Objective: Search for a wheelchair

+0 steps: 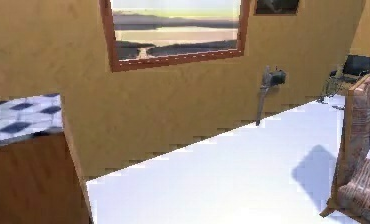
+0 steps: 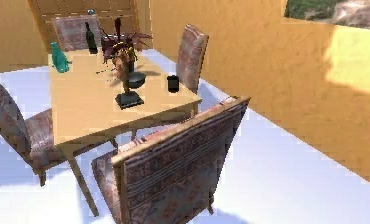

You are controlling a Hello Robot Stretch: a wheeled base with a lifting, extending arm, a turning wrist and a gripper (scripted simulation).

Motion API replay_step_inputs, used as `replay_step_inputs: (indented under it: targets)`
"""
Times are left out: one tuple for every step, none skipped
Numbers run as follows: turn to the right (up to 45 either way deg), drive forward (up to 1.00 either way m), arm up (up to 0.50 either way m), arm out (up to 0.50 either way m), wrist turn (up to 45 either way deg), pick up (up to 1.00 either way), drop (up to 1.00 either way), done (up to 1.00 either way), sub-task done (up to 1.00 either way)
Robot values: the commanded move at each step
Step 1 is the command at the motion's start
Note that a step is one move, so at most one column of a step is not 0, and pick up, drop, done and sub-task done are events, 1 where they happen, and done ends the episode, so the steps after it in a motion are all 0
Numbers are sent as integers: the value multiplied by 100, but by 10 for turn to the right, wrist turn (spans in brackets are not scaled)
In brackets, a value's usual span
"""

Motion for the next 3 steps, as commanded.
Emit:
replay_step_inputs:
  targets:
    - [150,0,0,0,0,0,0,0,0]
    - [0,60,0,0,0,0,0,0,0]
    - [180,0,0,0,0,0,0,0,0]
